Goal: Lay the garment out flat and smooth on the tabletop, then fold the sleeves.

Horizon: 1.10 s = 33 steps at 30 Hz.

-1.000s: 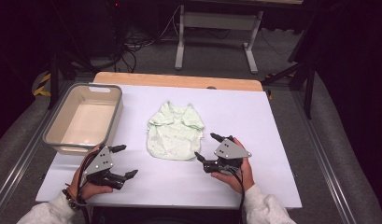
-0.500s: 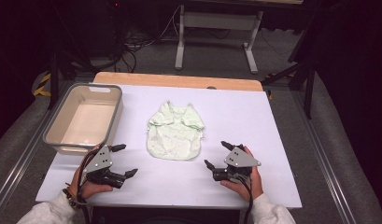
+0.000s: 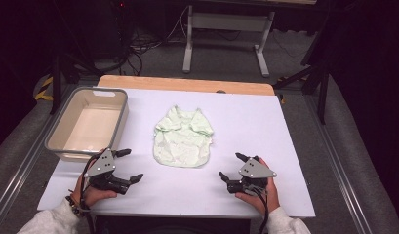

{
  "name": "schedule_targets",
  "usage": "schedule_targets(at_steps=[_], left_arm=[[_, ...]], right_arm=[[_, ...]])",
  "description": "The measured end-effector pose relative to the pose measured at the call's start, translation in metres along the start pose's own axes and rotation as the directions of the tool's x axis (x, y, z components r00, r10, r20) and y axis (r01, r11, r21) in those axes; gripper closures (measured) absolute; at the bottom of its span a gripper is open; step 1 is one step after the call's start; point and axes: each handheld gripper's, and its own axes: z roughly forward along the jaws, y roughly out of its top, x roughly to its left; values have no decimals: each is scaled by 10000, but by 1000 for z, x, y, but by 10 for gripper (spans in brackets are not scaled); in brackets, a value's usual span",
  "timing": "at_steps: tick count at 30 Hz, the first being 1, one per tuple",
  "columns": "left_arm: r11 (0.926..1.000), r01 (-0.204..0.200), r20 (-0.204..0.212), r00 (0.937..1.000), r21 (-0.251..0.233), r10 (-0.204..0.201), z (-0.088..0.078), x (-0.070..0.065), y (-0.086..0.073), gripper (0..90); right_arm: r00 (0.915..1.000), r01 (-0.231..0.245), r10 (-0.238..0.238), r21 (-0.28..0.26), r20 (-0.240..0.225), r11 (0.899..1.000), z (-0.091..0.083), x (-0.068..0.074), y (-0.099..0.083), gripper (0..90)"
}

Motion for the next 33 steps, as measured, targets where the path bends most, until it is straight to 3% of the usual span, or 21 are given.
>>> schedule_targets(at_steps=[3,6,17,26,30,33], left_arm=[[9999,102,35,9999,-62,-102,-1,2,-1,89],[10000,79,7,10000,-7,-79,-1,2,-2,88],[9999,-68,0,10000,90,68,1,0,-1,90],[9997,-59,-229,9997,220,64,3,2,0,105],[9998,63,-258,9997,195,-58,10,4,8,121],[9990,-88,-607,9981,442,115,19,1,19,134]], right_arm=[[9998,-212,212,-139,33,9997,-1,-2,1,157],[9999,46,-45,-34,115,10000,0,-1,1,157],[9996,-117,116,60,256,9999,2,-4,-1,158],[9985,-482,480,67,271,9988,4,-8,-4,162],[9961,-821,819,34,331,9966,5,-10,-3,168],[9964,-777,771,172,362,9968,8,-10,-1,168]])
